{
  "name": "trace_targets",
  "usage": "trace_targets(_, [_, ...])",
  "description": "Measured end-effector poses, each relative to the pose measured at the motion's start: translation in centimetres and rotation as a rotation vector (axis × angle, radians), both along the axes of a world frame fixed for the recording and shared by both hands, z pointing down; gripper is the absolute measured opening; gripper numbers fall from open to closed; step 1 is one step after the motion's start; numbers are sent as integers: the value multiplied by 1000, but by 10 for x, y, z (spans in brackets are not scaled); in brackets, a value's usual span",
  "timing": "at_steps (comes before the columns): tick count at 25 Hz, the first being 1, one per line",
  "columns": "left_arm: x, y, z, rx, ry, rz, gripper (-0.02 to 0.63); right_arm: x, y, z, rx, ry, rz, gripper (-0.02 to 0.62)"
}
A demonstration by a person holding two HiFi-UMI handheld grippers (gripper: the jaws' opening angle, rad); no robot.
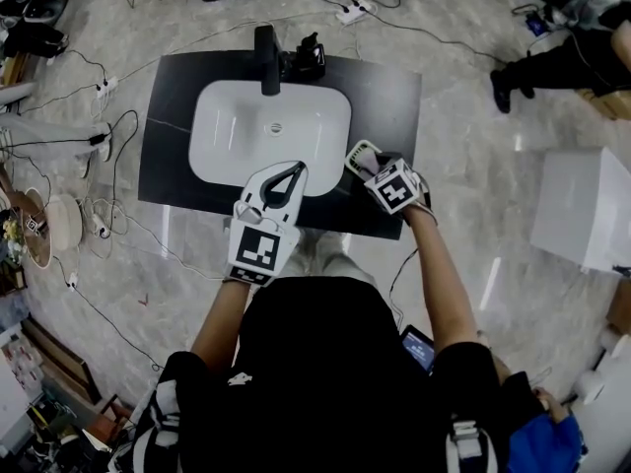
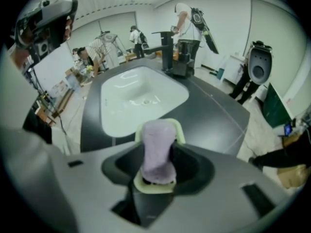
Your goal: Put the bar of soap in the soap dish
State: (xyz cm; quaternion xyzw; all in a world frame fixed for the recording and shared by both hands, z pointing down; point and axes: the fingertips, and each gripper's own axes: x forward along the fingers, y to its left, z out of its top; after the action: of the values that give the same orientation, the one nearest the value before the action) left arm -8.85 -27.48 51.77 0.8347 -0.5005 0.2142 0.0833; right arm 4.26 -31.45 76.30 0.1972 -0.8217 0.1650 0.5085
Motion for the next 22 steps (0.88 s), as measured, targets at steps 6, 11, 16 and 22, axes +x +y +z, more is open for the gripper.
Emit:
trace_targets(6, [1, 0, -2, 2, 1, 8, 25, -2, 1, 1, 13, 19, -1, 206])
trace_targets(11, [-1, 0, -7, 16, 4, 11, 25, -3, 1, 4, 22, 46, -9, 207])
trace_targets(16, [-4, 6, -11, 22, 0, 17, 25, -1, 1, -1, 49, 54, 2, 206])
trace_targets(22, [1, 8, -18, 43, 6, 44, 25, 2, -1, -31, 85, -14, 75, 200])
